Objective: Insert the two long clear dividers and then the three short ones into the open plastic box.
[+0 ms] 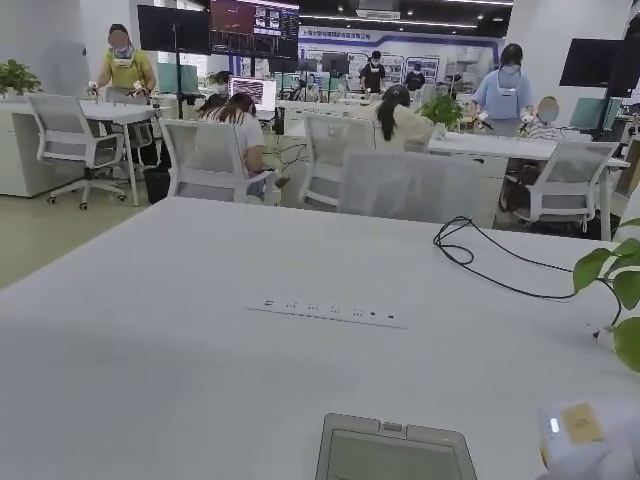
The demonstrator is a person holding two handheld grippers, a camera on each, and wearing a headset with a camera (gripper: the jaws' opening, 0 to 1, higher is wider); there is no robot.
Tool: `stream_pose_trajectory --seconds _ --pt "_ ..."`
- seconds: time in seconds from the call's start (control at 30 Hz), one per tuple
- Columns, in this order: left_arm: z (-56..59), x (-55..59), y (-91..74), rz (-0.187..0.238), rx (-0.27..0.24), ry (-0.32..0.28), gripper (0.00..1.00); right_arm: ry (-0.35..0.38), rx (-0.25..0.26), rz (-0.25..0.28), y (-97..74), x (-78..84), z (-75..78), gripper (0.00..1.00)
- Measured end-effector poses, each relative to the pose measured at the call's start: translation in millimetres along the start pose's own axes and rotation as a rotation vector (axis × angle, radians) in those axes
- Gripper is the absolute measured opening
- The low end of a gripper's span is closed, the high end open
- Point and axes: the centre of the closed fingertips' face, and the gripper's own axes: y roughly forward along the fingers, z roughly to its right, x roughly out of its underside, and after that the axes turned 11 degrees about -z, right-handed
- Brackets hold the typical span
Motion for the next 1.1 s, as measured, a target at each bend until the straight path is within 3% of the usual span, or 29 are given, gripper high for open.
stream_pose_trajectory --seconds 0.53,0.9,1.1 --pt "0.0 3.6 1.3 -0.019 0.0 0.008 0.51 -0.161 -0.026 -0.069 16.3 -9.9 -8.6 0.02" --pt "-0.3 0.8 0.8 -0.012 -0.004 0.004 0.52 -0.175 -0.048 -0.088 23.3 -11.3 -9.0 0.02" --pt "-1.5 0.3 -0.2 -0.007 -0.011 0.004 0.52 -0.169 -0.055 -0.135 36.6 -4.4 -9.0 0.02"
